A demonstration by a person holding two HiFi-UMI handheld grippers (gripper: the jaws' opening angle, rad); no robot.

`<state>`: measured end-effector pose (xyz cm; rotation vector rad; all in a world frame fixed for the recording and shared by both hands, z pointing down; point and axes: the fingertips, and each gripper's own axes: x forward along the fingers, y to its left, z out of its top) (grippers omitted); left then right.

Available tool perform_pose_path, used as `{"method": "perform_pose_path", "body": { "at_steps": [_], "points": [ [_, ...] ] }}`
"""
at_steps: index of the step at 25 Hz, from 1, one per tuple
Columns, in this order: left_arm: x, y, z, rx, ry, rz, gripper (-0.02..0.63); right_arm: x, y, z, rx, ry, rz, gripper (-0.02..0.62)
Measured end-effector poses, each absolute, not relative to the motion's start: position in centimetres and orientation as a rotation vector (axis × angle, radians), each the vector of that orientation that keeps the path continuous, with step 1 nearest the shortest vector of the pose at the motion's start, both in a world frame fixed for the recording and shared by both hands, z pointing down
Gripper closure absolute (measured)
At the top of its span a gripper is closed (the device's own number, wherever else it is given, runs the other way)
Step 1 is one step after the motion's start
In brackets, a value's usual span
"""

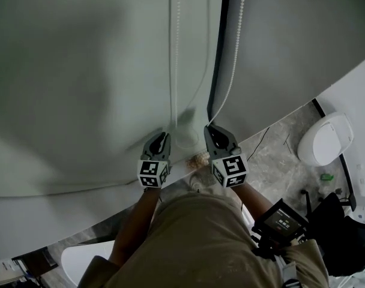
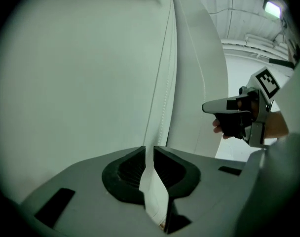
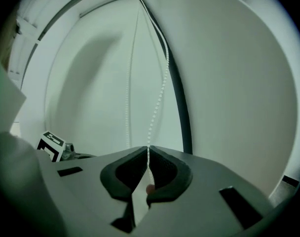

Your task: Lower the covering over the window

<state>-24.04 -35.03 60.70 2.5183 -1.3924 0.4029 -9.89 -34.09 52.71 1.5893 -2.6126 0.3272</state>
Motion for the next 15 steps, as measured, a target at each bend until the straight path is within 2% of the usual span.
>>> {"method": "perform_pose_path", "body": {
  "at_steps": [5,8,10,13,15],
  "points": [
    [-22.9,-32.7,58.8,2.568,-1.301,0.148,0.518,-12.3,-31.1,54.8,1.395,-2.696,0.322,0.578],
    [-21.1,-31.0,55.1,2.635,-1.139,-0.079,0.516,-13.9,-29.6,55.5,1.272,-2.73,0.308,0.578],
    [-19.9,-30.2,52.6,2.684,-1.009,-0.178,0.49,-15.0,-29.0,55.9,1.206,-2.741,0.301,0.578],
    [-17.5,-29.1,49.7,2.747,-0.838,-0.236,0.466,-15.6,-27.8,56.5,1.137,-2.76,0.3,0.578],
    [-12.9,-26.7,47.4,2.784,-0.773,-0.211,0.463,-12.6,-25.2,55.2,1.108,-2.776,0.295,0.578]
  ]
}}
